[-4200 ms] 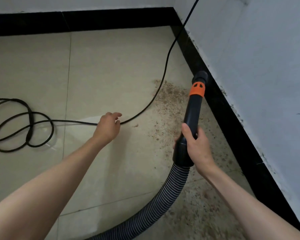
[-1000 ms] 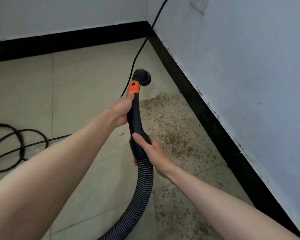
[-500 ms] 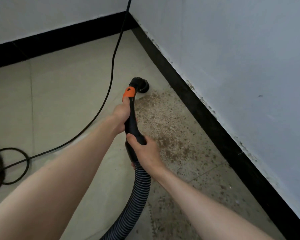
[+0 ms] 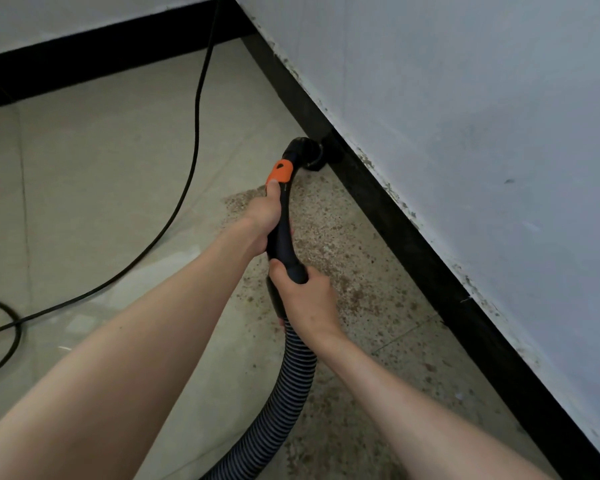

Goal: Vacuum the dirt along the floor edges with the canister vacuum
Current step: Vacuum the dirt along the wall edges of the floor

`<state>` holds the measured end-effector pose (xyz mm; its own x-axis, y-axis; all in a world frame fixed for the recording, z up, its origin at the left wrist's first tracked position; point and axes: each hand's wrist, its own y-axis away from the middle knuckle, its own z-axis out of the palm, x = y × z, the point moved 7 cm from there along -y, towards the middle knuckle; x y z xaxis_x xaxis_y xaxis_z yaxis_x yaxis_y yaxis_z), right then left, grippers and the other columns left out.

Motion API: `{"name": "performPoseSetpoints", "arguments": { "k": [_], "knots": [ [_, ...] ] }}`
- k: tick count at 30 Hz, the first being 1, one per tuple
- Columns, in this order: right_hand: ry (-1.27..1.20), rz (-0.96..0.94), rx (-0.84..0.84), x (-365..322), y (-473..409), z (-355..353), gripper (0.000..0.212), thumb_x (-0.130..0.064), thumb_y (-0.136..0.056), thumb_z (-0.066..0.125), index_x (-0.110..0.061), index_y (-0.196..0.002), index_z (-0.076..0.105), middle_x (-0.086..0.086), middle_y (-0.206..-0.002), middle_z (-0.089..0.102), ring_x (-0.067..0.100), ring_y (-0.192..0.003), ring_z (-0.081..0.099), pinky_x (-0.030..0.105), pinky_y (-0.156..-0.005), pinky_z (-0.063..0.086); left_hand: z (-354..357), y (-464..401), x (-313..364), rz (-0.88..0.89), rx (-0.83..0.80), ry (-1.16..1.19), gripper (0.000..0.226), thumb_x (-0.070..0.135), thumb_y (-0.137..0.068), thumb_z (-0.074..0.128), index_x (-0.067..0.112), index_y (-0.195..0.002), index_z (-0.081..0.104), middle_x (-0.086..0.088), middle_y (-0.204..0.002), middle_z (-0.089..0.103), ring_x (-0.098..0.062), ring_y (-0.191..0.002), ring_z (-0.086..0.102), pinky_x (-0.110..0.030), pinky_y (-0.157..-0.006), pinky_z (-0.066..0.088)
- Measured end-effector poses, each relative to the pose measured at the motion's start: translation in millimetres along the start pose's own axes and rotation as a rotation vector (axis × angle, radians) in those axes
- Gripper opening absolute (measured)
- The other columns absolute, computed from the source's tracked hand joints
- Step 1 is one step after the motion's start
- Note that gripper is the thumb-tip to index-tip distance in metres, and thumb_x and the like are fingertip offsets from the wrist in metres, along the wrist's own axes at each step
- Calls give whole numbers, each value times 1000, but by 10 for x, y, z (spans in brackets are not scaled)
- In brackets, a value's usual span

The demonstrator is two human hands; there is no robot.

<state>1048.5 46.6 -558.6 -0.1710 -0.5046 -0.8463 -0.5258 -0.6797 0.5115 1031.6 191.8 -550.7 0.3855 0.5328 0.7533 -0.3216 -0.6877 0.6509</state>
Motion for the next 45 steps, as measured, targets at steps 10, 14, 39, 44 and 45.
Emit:
{"name": "performPoseSetpoints", "arguments": {
  "k": [10,14,39,44,45],
  "knots": [
    [141,-24,71,165,448,-118,34,-62,-82,58,-28,-83,58,-5,-74,65,10,-61,61,27,-54,46,93,344,-308,-11,-122,5,56,58,-97,29,7,-82,49,-11,-63,52,-24,-54,51,-34,-59,47],
    [173,-16,77,187,628,-194,34,-60,-84,57,-27,-86,59,-3,-77,66,11,-64,65,31,-60,53,158,539,-375,-21,-166,10,56,57,-97,30,6,-85,49,-10,-64,52,-23,-53,52,-33,-58,49],
    [150,-131,145,-135,929,-149,38,-66,-81,54,-28,-84,52,-6,-73,60,15,-65,63,40,-62,56,90,852,23,143,-179,30,57,59,-95,33,7,-82,51,-10,-64,53,-24,-52,52,-34,-61,48],
    [215,-130,170,47,1142,-290,39,-69,-80,51,-30,-83,51,-10,-70,57,-3,-56,55,13,-44,36,205,1084,-151,126,-220,6,57,59,-96,33,7,-84,51,-9,-62,55,-21,-50,54,-30,-56,49],
    [220,-128,172,81,1184,-317,39,-68,-80,51,-29,-83,51,-10,-69,56,-7,-55,53,11,-43,36,229,1126,-195,118,-225,1,57,59,-96,33,7,-84,52,-9,-63,55,-21,-51,55,-31,-58,50]
  ]
}}
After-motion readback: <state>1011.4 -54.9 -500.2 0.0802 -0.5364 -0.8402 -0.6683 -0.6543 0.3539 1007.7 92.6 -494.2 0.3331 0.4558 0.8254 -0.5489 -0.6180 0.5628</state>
